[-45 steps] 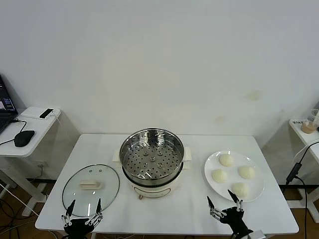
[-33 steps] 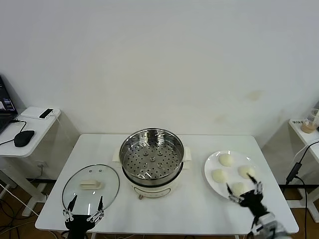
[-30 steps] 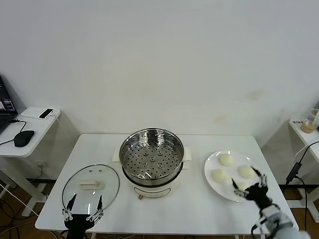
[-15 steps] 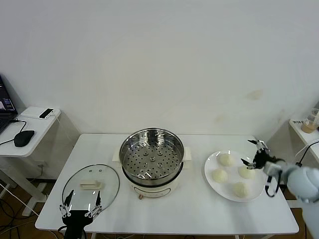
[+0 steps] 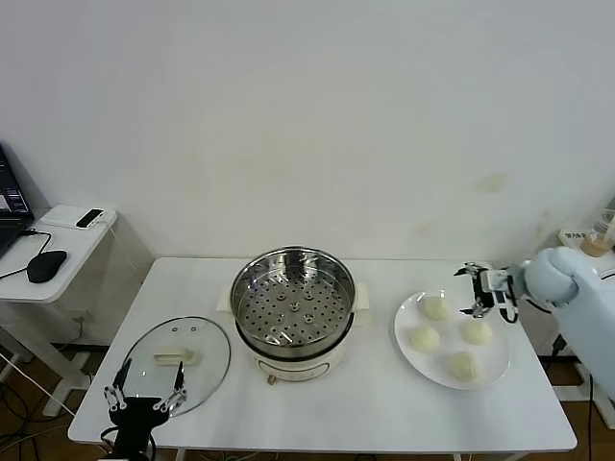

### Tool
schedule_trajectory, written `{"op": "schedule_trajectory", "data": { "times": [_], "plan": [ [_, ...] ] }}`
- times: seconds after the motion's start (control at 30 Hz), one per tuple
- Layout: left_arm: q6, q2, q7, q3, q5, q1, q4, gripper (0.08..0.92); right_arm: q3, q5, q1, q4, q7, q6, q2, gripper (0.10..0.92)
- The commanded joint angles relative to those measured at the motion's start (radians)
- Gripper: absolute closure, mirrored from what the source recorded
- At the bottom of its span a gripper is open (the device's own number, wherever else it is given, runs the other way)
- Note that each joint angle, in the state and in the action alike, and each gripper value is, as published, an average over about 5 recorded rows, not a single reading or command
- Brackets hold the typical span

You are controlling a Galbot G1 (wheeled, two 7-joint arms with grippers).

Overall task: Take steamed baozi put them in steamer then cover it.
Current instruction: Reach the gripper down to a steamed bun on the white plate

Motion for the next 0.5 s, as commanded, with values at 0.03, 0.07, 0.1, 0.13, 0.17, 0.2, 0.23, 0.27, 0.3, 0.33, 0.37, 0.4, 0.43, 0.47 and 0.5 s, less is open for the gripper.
{"op": "schedule_trajectory", "data": {
  "times": [0.03, 0.07, 0.1, 0.13, 0.17, 0.2, 0.23, 0.27, 0.3, 0.33, 0.37, 0.4, 0.43, 0.47, 0.5],
  "plan": [
    [0.003, 0.001, 0.002, -0.020, -0.002, -0.009, 0.000, 0.177, -0.230, 0.001, 0.176, -0.177, -0.059, -0.008, 0.094, 0.203],
    [0.004, 0.001, 0.002, -0.022, -0.002, -0.011, 0.000, 0.177, -0.229, -0.007, 0.173, -0.189, -0.054, -0.009, 0.105, 0.203],
    [0.004, 0.000, 0.003, -0.023, -0.002, -0.013, -0.001, 0.177, -0.227, -0.013, 0.171, -0.197, -0.050, -0.010, 0.114, 0.203],
    [0.004, -0.001, 0.003, -0.024, -0.002, -0.014, -0.001, 0.177, -0.225, -0.020, 0.168, -0.206, -0.046, -0.011, 0.122, 0.203],
    [0.004, -0.002, 0.004, -0.025, -0.001, -0.016, -0.001, 0.177, -0.223, -0.027, 0.165, -0.216, -0.042, -0.012, 0.130, 0.203],
    [0.005, -0.003, 0.004, -0.028, -0.001, -0.017, -0.001, 0.177, -0.220, -0.034, 0.163, -0.225, -0.039, -0.013, 0.136, 0.203],
    [0.005, -0.003, 0.004, -0.030, -0.002, -0.018, -0.002, 0.177, -0.218, -0.041, 0.161, -0.235, -0.035, -0.013, 0.142, 0.203],
    [0.006, -0.003, 0.004, -0.032, -0.002, -0.018, -0.003, 0.177, -0.216, -0.048, 0.159, -0.245, -0.031, -0.013, 0.148, 0.203],
    [0.007, -0.003, 0.005, -0.035, -0.002, -0.018, -0.004, 0.177, -0.214, -0.053, 0.157, -0.255, -0.027, -0.013, 0.153, 0.203],
    [0.007, -0.003, 0.005, -0.037, -0.003, -0.018, -0.005, 0.177, -0.213, -0.059, 0.155, -0.266, -0.022, -0.013, 0.159, 0.203],
    [0.008, -0.003, 0.005, -0.039, -0.003, -0.018, -0.006, 0.177, -0.211, -0.064, 0.154, -0.276, -0.017, -0.013, 0.165, 0.203],
    [0.008, -0.003, 0.005, -0.041, -0.004, -0.017, -0.007, 0.177, -0.209, -0.069, 0.152, -0.287, -0.013, -0.013, 0.171, 0.203],
    [0.008, -0.003, 0.005, -0.042, -0.004, -0.017, -0.007, 0.177, -0.206, -0.076, 0.151, -0.299, -0.008, -0.013, 0.178, 0.203],
    [0.008, -0.003, 0.005, -0.043, -0.004, -0.017, -0.007, 0.177, -0.201, -0.081, 0.150, -0.312, -0.004, -0.013, 0.186, 0.203],
    [0.008, -0.003, 0.006, -0.044, -0.004, -0.016, -0.007, 0.177, -0.197, -0.085, 0.149, -0.323, -0.002, -0.013, 0.193, 0.203]
  ]
}}
